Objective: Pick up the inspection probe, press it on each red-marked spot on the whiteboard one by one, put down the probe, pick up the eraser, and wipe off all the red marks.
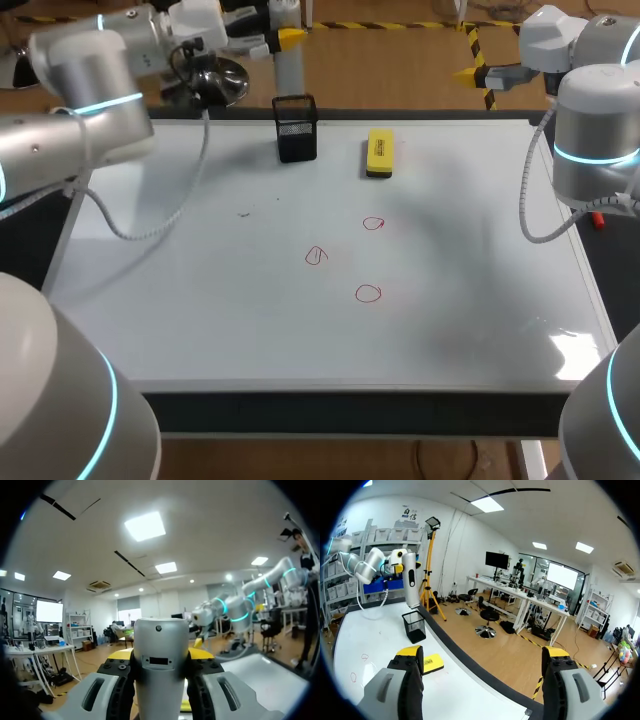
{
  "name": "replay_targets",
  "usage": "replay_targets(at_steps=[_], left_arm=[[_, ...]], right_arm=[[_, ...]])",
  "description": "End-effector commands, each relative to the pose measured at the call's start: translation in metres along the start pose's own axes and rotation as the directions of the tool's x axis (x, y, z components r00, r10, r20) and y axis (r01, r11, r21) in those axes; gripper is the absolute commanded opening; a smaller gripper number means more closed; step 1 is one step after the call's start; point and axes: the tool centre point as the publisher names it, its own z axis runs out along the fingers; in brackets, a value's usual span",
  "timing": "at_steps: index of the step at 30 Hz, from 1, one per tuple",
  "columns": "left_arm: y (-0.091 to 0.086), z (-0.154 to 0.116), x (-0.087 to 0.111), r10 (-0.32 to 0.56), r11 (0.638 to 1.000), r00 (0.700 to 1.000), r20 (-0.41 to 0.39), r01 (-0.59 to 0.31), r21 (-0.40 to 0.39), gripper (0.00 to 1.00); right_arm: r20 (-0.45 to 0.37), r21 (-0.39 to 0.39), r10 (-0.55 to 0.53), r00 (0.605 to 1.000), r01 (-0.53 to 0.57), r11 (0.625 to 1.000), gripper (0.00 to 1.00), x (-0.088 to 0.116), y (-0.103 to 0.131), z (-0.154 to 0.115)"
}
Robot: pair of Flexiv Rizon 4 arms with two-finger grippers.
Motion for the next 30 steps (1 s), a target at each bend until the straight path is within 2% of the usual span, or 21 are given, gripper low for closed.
replay_targets(at_steps=[1, 9, 17, 24, 30], left_arm=[[-0.017, -0.008, 0.01, -0.001, 1.0, 0.999, 0.034, 0.001, -0.011, 0.0], [-0.042, -0.021, 0.027, -0.018, 0.999, 0.998, 0.056, 0.019, -0.027, 0.0], [-0.052, -0.041, 0.055, -0.041, 0.997, 0.996, 0.078, 0.045, -0.056, 0.0], [-0.047, -0.065, 0.082, -0.062, 0.996, 0.993, 0.098, 0.068, -0.059, 0.0], [-0.033, -0.081, 0.108, -0.078, 0.994, 0.991, 0.111, 0.085, -0.065, 0.0]], right_arm=[[-0.001, 0.001, 0.0, 1.0, 0.0, 1.0, 1.0, 0.0, 0.0, 0.0], [-0.001, 0.001, 0.0, 1.0, 0.0, 1.0, 1.0, 0.0, 0.0, 0.0], [-0.001, 0.001, 0.0, 1.0, 0.0, 1.0, 1.0, 0.0, 0.0, 0.0], [-0.001, 0.001, 0.0, 1.0, 0.0, 1.0, 1.0, 0.0, 0.0, 0.0], [-0.001, 0.001, 0.0, 1.0, 0.0, 1.0, 1.0, 0.0, 0.0, 0.0]])
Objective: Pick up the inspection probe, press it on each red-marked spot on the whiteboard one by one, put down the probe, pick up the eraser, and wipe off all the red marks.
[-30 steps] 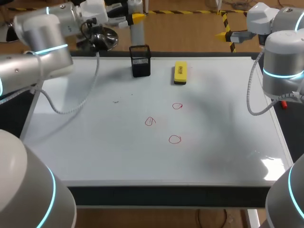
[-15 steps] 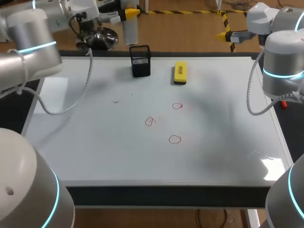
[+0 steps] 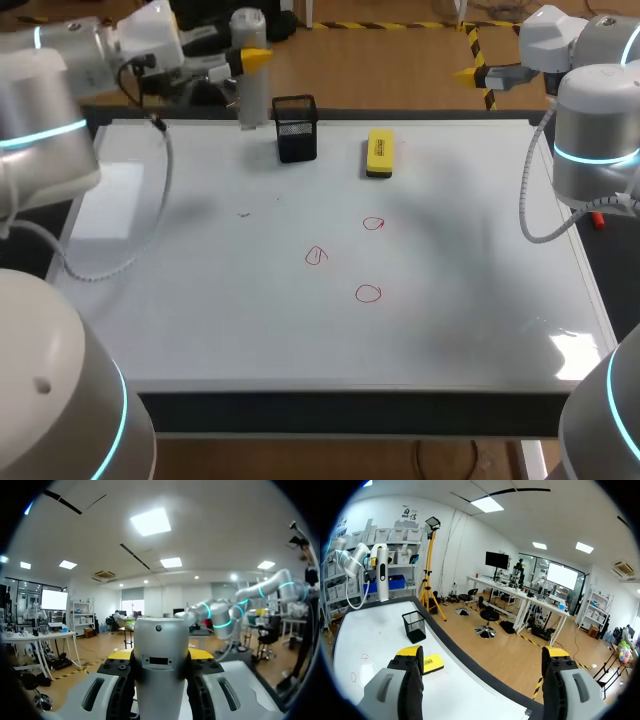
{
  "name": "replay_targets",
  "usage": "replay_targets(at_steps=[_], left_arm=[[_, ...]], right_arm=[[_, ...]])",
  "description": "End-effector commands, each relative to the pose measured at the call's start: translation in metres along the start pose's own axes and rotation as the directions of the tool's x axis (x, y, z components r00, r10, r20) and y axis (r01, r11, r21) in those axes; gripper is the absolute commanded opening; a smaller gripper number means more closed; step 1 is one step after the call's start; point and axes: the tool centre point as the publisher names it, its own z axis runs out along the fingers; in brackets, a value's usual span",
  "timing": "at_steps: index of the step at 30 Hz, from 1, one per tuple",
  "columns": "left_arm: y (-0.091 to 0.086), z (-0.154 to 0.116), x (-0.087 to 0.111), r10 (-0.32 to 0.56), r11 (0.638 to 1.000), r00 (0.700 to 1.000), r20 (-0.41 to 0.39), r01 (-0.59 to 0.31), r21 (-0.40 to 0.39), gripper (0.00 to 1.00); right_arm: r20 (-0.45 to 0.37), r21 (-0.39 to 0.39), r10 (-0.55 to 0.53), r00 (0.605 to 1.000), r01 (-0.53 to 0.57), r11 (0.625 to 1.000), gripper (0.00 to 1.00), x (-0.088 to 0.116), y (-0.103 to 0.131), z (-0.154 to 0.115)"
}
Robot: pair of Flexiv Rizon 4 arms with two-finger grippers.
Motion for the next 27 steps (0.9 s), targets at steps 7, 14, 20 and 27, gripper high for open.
replay_targets(at_steps=[7, 14, 20, 27], left_arm=[[0.02, -0.027, 0.038, 0.014, 1.0, 0.999, 0.051, -0.014, 0.001, 0.0], [0.042, -0.035, 0.053, 0.004, 1.0, 0.999, 0.031, -0.004, 0.004, 0.0], [0.061, -0.042, 0.06, -0.001, 1.0, 1.0, 0.011, 0.001, 0.003, 0.0], [0.08, -0.049, 0.064, -0.024, 1.0, 1.0, -0.004, 0.024, 0.013, 0.0]], right_arm=[[-0.001, 0.001, 0.0, 1.0, 0.0, 1.0, 1.0, 0.0, 0.0, 0.0], [-0.001, 0.001, 0.0, 1.0, 0.0, 1.0, 1.0, 0.0, 0.0, 0.0], [-0.001, 0.001, 0.0, 1.0, 0.0, 1.0, 1.0, 0.0, 0.0, 0.0], [-0.001, 0.001, 0.0, 1.0, 0.0, 1.0, 1.0, 0.0, 0.0, 0.0]])
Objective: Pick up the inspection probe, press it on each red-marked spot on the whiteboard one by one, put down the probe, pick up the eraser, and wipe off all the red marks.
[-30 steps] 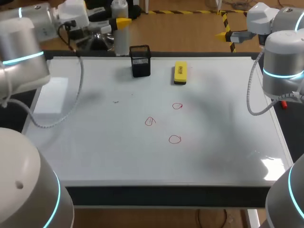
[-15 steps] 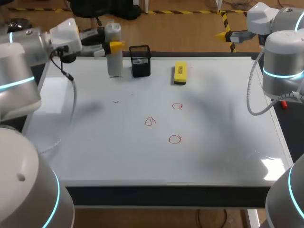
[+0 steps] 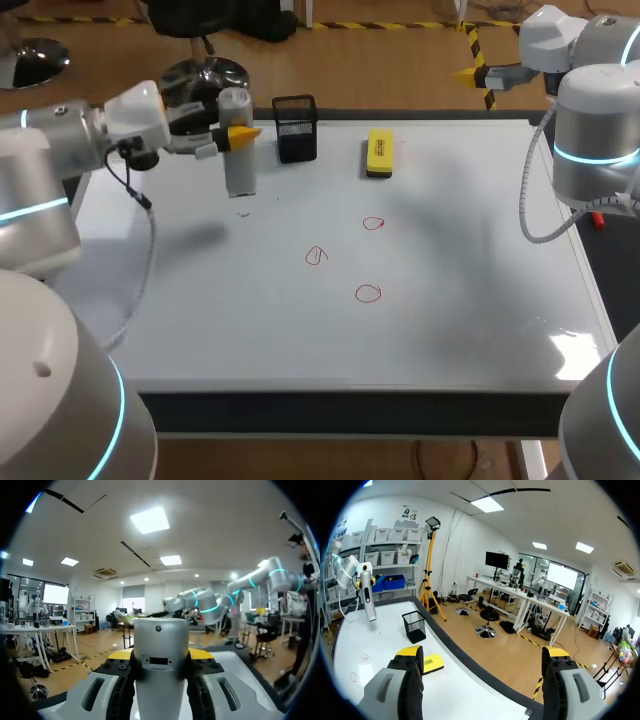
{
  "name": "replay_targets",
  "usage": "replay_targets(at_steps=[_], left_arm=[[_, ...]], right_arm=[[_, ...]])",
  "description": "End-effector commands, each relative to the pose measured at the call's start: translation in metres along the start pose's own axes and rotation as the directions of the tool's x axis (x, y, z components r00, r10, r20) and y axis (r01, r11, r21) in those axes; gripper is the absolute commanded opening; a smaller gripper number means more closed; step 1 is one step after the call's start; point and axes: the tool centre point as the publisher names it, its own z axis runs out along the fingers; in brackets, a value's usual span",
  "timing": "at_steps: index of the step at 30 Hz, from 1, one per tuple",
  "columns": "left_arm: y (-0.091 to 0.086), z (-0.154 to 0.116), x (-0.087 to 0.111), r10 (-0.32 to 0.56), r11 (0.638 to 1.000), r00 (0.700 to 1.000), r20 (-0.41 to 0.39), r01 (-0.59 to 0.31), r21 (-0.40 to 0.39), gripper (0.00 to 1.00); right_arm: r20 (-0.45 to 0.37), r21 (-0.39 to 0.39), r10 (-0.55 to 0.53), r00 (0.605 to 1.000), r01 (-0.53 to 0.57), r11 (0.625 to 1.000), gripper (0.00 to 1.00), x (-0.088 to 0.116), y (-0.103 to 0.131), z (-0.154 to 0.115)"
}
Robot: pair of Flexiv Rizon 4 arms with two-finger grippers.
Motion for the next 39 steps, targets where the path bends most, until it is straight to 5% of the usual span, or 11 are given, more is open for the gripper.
replay_targets(at_steps=[1, 17, 39], left_arm=[[0.012, -0.005, -0.001, -0.011, 1.0, 1.0, -0.016, 0.011, 0.016, 0.0], [0.043, -0.02, 0.004, -0.054, 0.999, 0.998, -0.028, 0.054, -0.005, 0.0], [0.052, -0.051, -0.01, -0.05, 0.999, 0.999, 0.014, 0.05, 0.009, 0.0]], right_arm=[[-0.001, 0.001, 0.0, 1.0, 0.0, 1.0, 1.0, 0.0, 0.0, 0.0], [-0.001, 0.001, 0.0, 1.0, 0.0, 1.0, 1.0, 0.0, 0.0, 0.0], [-0.001, 0.001, 0.0, 1.0, 0.0, 1.0, 1.0, 0.0, 0.0, 0.0]])
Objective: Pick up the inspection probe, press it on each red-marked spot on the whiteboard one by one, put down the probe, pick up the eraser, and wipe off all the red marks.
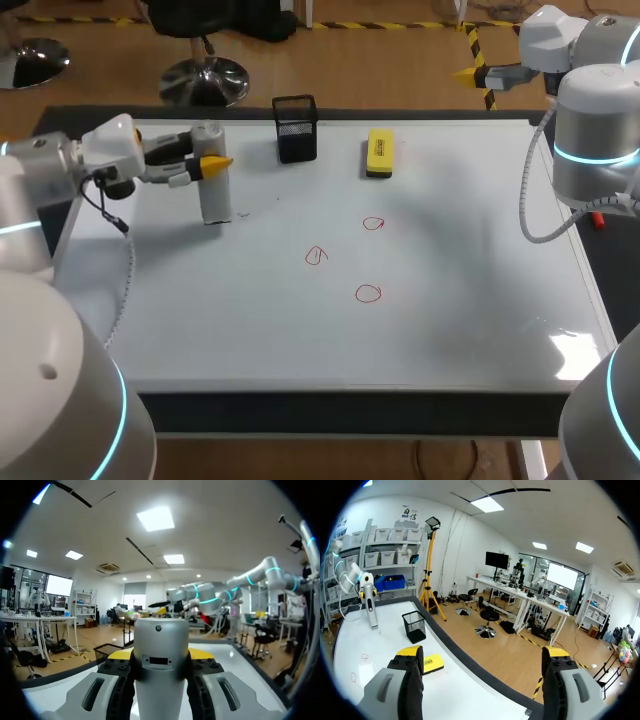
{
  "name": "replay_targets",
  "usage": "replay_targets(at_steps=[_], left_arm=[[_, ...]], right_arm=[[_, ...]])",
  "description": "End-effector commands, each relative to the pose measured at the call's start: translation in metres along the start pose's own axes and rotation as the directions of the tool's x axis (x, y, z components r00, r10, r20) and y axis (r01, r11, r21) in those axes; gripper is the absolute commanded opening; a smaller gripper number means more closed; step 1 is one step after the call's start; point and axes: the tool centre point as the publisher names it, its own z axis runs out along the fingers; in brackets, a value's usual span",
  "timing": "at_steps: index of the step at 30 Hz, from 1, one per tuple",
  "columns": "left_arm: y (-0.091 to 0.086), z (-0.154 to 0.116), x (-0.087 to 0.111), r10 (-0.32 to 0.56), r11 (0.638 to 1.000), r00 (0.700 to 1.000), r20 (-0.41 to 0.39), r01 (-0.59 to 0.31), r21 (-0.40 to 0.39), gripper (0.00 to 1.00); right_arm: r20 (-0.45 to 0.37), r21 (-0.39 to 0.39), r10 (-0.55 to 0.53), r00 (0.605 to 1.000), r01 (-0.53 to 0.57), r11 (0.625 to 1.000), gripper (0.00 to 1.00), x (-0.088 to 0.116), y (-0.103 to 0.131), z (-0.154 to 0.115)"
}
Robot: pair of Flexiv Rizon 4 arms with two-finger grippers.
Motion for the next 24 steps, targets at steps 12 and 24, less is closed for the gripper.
replay_targets(at_steps=[12, 24], left_arm=[[-0.003, -0.004, 0.002, 0.0, 1.0, 1.0, 0.012, 0.0, 0.013, 0.0], [-0.003, -0.004, 0.002, 0.0, 1.0, 1.0, 0.012, 0.0, 0.013, 0.0]], right_arm=[[-0.001, 0.001, 0.0, 1.0, 0.0, 1.0, 1.0, 0.0, 0.0, 0.0], [-0.328, 0.015, -0.197, 0.924, 0.214, 0.977, 1.0, -0.001, 0.012, 0.018]])
